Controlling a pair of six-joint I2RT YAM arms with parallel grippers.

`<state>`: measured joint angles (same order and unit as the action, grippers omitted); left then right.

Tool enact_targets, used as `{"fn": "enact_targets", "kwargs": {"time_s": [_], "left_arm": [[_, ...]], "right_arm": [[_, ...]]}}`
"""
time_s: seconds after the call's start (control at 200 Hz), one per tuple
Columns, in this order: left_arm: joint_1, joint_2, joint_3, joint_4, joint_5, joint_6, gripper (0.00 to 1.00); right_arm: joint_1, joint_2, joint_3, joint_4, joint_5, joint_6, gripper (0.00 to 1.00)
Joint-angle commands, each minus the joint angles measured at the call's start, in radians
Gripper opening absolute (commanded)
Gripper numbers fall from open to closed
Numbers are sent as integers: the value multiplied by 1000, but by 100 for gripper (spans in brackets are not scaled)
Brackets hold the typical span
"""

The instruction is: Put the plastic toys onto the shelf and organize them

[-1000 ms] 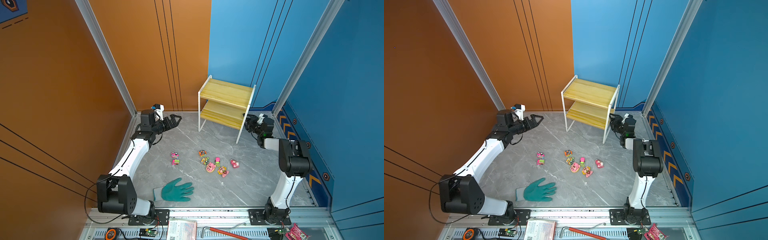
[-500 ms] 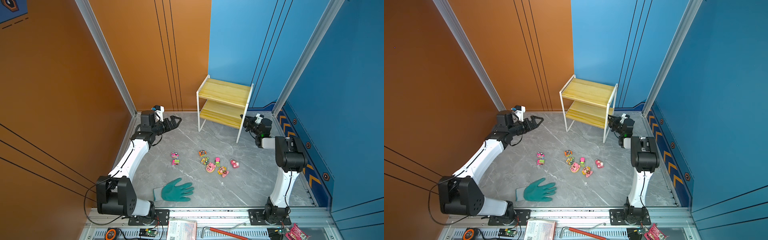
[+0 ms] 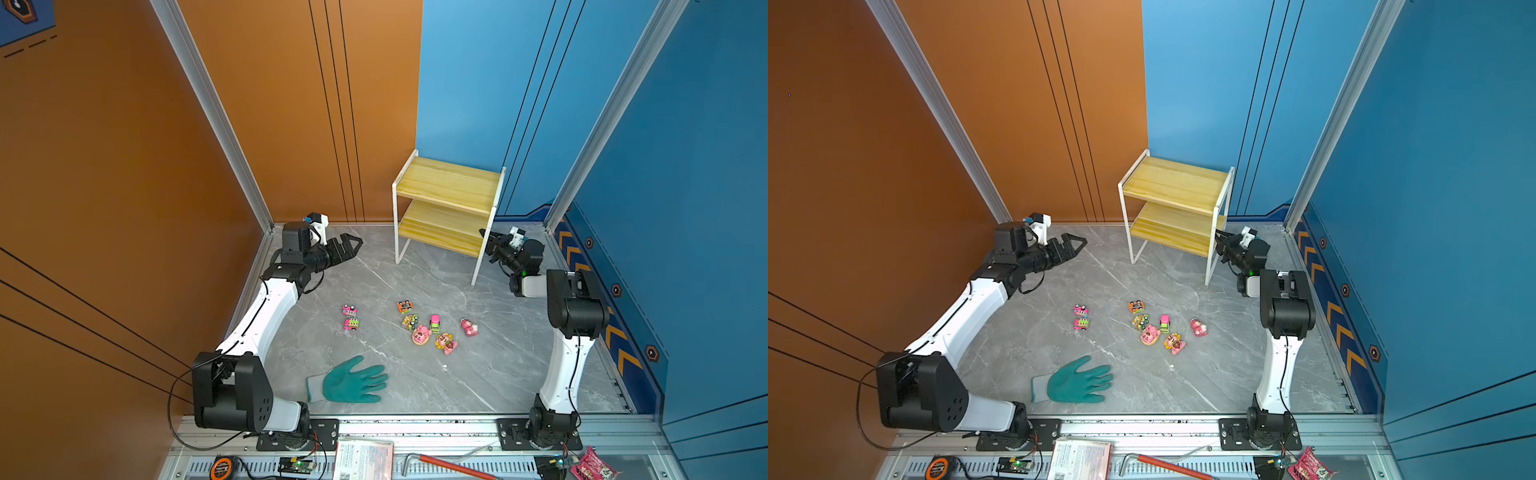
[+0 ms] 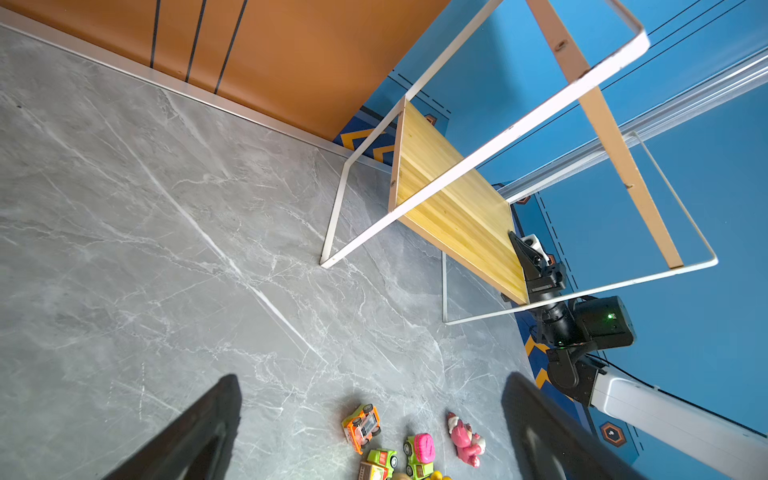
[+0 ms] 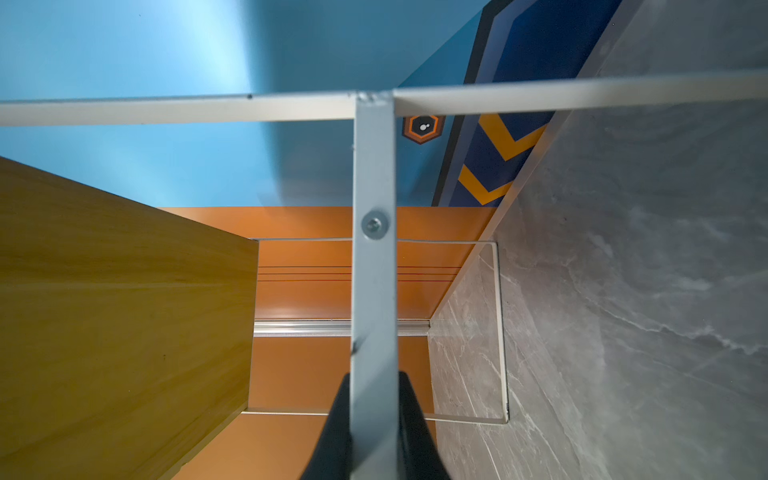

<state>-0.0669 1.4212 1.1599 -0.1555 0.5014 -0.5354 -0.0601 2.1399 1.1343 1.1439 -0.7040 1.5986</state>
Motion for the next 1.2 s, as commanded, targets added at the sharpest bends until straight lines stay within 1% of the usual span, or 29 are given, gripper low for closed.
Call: {"fn": "enact_targets", "kwargs": {"time_s": [0.0, 0.21, 0.235, 0.25, 0.335, 0.821, 0.981, 1.101, 1.196], "left_arm": [[-14, 2, 26, -24, -34, 37, 99], [-28, 14, 31, -24, -55, 48, 99], [-30, 16, 33, -24, -58, 49, 99], [-31, 17, 34, -53, -59, 49, 99], [-38, 24, 42, -62, -64, 55, 99], [-52, 1, 39, -91, -87, 85, 99], [-60, 3, 37, -91, -92, 90, 99], [-68, 7, 41, -92, -101, 102, 99], [-78, 18, 53, -90, -103, 123, 99]], "right_arm": [[23, -18, 26, 187, -117, 66, 0], [39, -59, 19, 163, -171, 65, 0], [42, -93, 19, 159, -176, 63, 0], [43, -97, 18, 157, -179, 64, 0], [56, -115, 16, 152, -195, 64, 0], [164, -162, -30, 163, -288, 61, 0], [150, -171, -53, 164, -294, 58, 0], [115, -159, -62, 175, -301, 55, 0], [84, -139, -40, 178, -307, 58, 0]]}}
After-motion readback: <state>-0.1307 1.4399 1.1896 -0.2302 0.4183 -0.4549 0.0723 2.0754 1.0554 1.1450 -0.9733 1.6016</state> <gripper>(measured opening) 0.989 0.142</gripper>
